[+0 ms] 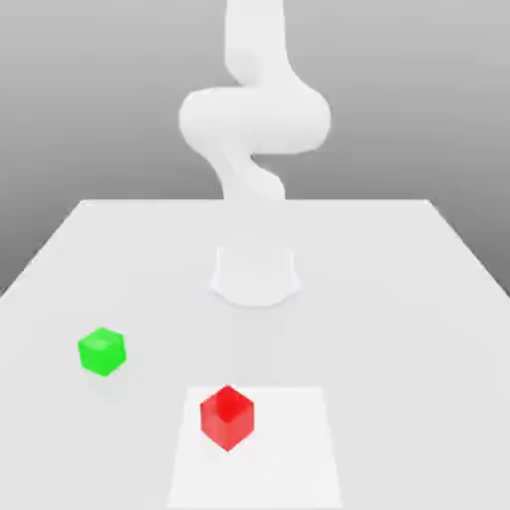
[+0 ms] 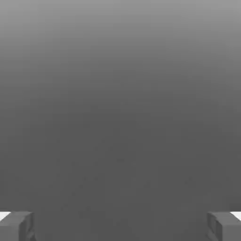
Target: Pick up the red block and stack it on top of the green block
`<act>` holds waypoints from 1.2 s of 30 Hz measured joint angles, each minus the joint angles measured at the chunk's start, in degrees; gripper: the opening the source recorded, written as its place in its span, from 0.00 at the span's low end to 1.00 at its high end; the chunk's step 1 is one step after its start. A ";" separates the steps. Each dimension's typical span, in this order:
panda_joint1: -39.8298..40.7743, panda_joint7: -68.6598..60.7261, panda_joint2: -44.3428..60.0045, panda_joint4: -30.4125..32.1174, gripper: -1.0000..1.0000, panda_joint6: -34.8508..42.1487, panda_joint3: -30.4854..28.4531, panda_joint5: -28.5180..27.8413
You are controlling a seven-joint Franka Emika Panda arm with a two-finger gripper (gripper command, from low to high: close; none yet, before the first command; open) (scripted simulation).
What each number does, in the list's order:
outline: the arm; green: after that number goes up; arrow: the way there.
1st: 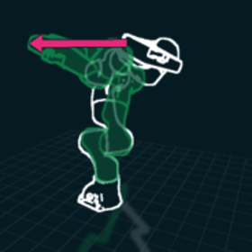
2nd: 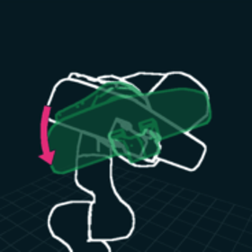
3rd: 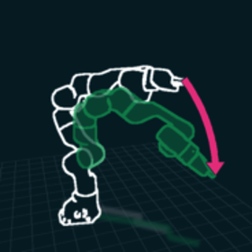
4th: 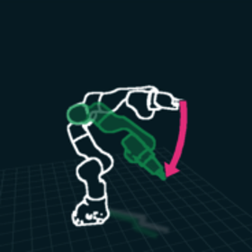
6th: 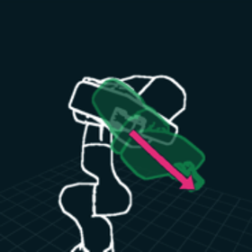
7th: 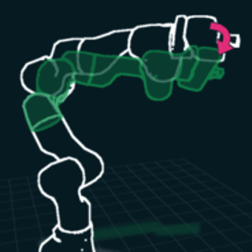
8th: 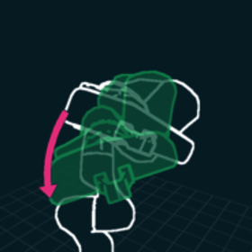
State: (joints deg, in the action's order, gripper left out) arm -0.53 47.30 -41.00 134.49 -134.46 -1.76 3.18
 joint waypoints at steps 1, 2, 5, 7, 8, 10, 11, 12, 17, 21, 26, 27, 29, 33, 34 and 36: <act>-0.23 0.74 2.38 1.24 0.50 -1.22 -0.68 1.46; -0.45 1.48 4.71 2.45 0.50 -2.44 -1.24 2.82; -0.87 3.94 11.56 5.93 0.50 -5.89 -2.17 6.34; -0.95 5.92 16.05 8.21 0.50 -8.16 -2.28 8.18; -0.92 7.05 18.29 9.35 0.50 -9.32 -2.20 8.92; -0.88 9.72 22.80 11.70 0.50 -11.73 -2.01 9.90; -0.68 11.29 25.08 12.91 0.50 -12.99 -1.73 10.12; -0.44 13.02 27.27 14.12 0.50 -14.30 -1.43 10.13; 1.39 24.81 36.98 20.16 0.50 -20.89 -0.56 5.31; 3.14 34.73 42.82 23.24 0.50 -25.71 -1.50 -2.26; 2.68 35.27 48.59 22.55 0.50 -30.74 -1.28 -2.64; 2.77 35.12 49.83 22.39 0.50 -31.79 -1.14 -2.43; 3.13 34.77 52.37 22.10 0.50 -33.92 -0.66 -1.89; 3.82 34.28 55.77 21.82 0.00 -36.70 0.24 -1.02; 3.82 34.29 55.77 21.82 0.00 -36.72 0.24 -1.04; 3.84 34.35 55.77 21.82 0.00 -36.77 0.25 -1.10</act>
State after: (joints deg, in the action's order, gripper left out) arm 3.30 81.65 14.77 156.32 -171.23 -1.50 2.08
